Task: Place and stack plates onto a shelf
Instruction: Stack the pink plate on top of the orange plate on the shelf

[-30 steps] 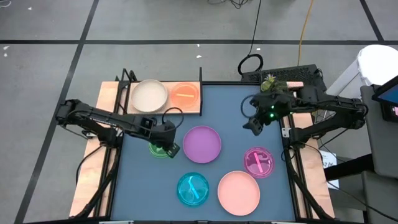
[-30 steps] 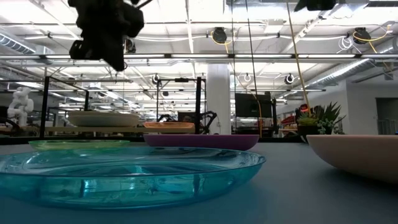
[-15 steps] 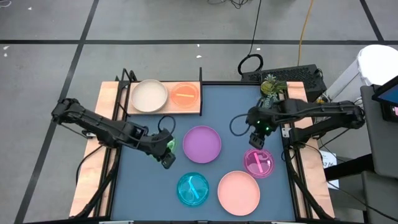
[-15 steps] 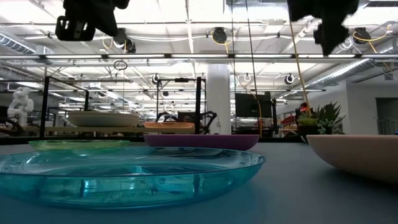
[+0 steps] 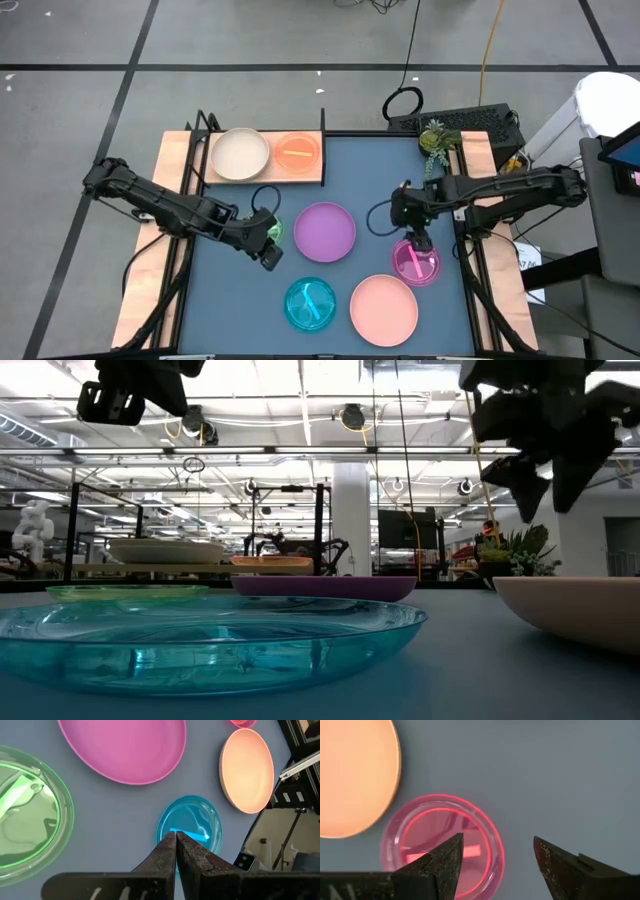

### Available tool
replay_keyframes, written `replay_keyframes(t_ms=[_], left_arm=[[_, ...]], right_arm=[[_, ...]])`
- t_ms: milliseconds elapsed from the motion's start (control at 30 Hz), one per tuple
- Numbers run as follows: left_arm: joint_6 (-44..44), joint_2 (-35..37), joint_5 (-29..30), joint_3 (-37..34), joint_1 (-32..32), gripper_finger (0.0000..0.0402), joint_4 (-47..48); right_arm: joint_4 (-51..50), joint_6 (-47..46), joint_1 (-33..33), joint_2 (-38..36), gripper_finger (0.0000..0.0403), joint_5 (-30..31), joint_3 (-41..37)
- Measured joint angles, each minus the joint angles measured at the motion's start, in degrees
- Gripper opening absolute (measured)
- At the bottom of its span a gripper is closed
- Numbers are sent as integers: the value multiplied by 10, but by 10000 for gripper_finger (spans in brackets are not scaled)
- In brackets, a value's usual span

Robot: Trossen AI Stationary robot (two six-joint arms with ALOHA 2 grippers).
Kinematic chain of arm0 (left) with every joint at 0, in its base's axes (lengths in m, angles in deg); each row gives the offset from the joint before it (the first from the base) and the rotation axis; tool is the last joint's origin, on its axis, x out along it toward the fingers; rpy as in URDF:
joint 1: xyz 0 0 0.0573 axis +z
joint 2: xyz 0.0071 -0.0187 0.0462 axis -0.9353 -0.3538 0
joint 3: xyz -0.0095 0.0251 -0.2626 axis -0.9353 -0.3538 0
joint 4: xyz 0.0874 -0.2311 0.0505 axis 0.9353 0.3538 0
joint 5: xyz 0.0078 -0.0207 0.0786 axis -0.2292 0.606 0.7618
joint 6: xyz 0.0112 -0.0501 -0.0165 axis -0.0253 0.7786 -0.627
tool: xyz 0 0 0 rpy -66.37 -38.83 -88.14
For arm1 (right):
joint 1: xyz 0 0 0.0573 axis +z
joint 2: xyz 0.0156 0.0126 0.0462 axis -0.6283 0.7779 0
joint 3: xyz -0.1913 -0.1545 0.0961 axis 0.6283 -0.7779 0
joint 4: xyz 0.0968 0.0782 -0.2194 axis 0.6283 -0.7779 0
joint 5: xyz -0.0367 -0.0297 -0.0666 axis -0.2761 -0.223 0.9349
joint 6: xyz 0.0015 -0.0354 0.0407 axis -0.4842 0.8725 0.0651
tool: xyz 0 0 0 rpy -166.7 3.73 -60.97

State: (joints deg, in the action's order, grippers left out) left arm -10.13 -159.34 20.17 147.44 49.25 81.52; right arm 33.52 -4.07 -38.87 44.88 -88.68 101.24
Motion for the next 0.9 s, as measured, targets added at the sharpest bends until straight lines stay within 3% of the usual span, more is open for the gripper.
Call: replay_keyframes(t_ms=[300, 633, 900], left_arm=[[35, 0, 5, 0, 0, 17, -1], [55, 0, 27, 0, 0, 17, -2], [51, 0, 35, 0, 0, 17, -2]], right_arm=[[47, 125, 0, 0, 216, 0, -43], [67, 131, 0, 8, 157, 0, -59], [86, 137, 1, 54, 168, -28, -60]])
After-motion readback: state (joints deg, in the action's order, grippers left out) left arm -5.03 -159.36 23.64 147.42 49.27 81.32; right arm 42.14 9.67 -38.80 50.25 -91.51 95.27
